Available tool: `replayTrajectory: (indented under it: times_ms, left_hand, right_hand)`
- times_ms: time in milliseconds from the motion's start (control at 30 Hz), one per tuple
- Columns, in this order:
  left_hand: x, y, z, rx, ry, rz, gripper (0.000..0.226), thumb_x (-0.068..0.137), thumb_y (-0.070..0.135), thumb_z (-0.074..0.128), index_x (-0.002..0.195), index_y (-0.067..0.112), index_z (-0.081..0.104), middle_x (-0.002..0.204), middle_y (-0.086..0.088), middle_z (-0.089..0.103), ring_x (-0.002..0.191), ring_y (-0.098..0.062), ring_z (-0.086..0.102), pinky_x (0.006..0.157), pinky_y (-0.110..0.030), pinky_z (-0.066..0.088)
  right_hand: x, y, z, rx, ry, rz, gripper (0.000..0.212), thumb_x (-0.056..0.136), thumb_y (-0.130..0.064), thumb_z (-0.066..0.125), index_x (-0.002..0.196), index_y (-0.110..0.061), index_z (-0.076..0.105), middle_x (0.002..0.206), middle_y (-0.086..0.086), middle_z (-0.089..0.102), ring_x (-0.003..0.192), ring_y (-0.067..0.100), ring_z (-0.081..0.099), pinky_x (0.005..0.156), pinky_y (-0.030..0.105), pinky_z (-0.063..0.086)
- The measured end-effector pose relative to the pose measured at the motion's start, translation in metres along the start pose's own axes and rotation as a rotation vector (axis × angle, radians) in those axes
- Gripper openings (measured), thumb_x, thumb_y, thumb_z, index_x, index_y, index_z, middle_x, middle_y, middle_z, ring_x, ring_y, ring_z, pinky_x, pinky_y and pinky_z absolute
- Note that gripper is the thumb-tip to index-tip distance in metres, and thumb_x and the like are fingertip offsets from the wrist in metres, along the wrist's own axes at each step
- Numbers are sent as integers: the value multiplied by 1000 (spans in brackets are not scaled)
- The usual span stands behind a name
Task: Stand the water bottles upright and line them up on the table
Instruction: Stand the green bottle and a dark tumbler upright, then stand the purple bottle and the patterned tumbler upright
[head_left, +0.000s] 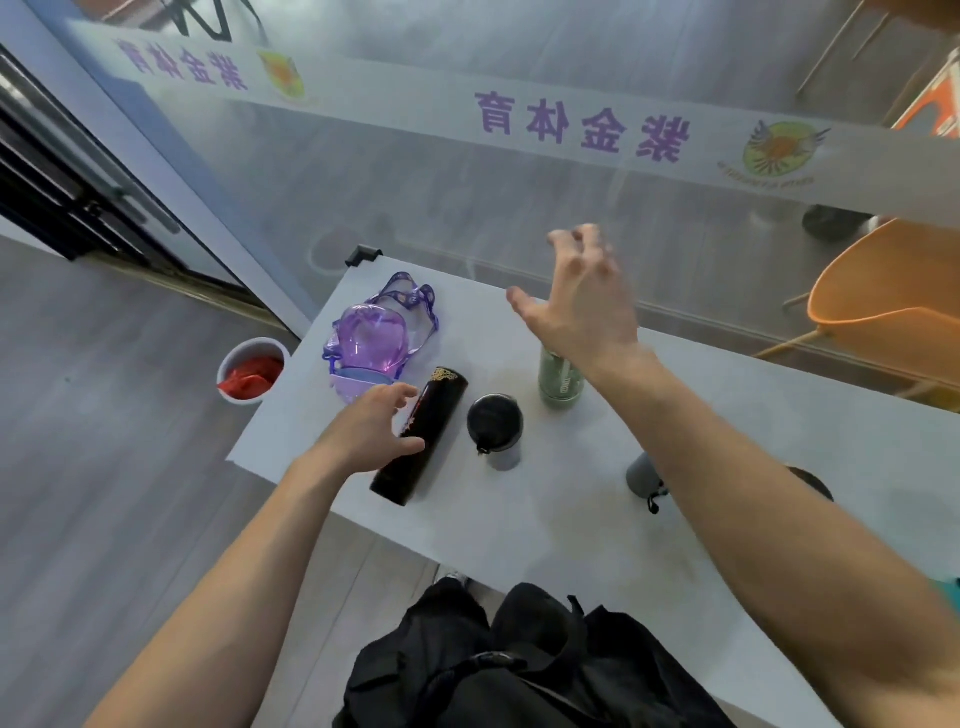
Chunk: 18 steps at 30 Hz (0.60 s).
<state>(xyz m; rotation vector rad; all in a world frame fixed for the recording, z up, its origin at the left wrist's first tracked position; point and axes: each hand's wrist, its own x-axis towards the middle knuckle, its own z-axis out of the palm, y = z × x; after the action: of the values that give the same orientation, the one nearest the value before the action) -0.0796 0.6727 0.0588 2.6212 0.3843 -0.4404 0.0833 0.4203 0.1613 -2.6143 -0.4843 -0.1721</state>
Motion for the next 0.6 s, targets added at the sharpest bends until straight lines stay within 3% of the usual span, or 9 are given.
replayTrajectory:
  times_ms: [67,133,333,467,600]
  left_hand:
    - [7,-17,-10,57,51,21,67,82,43,89,142,28,64,136,5,67,119,-15,67,102,-39,56]
    - [19,-36,-19,150,110,59,58,82,42,87,134,27,69,127,4,68,117,-21,68,98,-43,58]
    - [69,-107,-41,268,17,283,53,89,47,84,135,23,72,128,-2,69,123,-27,63,102,-45,54]
    - [92,-138,-43,314,-60,491,42,91,49,80,124,22,76,122,-3,71,120,-31,63,98,-47,54]
    - [105,-153,-35,314,-25,629,33,97,51,75,109,20,76,119,-1,71,117,-32,63,96,-47,54]
  right_hand:
    - [-5,-36,-6,90,148,-91,52,92,-42,76,129,-7,67,126,13,63,111,33,66,94,42,56]
    - [-10,-75,-3,160,183,-142,35,93,-33,74,117,-7,72,113,11,67,94,31,69,82,39,56]
    - [-28,-156,82,163,41,-118,23,97,-28,66,107,-7,68,103,10,65,80,33,66,73,44,56]
    - [-69,-165,169,83,-200,219,31,99,-29,62,121,-8,61,116,14,62,97,40,69,81,47,56]
    - [-127,-160,232,-7,-386,601,80,92,-47,71,154,-13,34,130,14,51,111,41,66,92,48,53]
